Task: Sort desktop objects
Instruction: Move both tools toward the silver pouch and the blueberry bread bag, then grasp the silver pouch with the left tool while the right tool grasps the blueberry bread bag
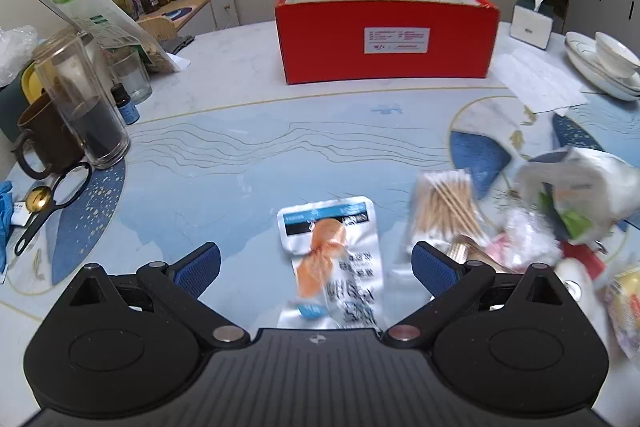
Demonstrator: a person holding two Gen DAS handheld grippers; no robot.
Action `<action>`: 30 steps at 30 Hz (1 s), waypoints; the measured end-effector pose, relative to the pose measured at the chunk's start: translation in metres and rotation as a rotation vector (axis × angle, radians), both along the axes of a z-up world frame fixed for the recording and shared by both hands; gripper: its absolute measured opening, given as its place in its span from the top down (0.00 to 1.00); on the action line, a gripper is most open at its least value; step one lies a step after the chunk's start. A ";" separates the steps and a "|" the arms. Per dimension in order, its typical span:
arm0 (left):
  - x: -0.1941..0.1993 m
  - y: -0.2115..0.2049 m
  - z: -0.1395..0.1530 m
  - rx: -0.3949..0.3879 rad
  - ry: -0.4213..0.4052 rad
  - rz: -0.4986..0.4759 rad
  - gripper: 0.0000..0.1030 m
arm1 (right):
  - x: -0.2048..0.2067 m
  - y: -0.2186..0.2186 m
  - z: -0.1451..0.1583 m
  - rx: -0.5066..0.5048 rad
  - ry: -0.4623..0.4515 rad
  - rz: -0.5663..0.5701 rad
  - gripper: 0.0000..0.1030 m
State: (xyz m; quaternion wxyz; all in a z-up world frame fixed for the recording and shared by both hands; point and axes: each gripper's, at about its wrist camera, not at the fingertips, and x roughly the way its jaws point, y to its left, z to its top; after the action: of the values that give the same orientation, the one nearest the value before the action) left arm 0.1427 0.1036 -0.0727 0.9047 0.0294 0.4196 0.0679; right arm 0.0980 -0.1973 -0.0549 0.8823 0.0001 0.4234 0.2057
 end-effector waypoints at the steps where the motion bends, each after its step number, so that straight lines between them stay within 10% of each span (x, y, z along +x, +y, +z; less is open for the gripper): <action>1: 0.005 0.002 -0.003 0.004 0.008 0.005 0.01 | 0.002 0.001 -0.001 0.001 0.007 -0.002 0.08; 30: 0.045 0.016 -0.040 -0.065 0.095 -0.016 0.12 | 0.028 0.025 -0.032 -0.072 0.116 -0.049 0.10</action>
State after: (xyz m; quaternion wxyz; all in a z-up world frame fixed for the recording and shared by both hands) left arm 0.1879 0.1201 -0.1128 0.8848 0.0065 0.4637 0.0455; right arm 0.1256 -0.1721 -0.0868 0.8603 -0.0095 0.4810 0.1685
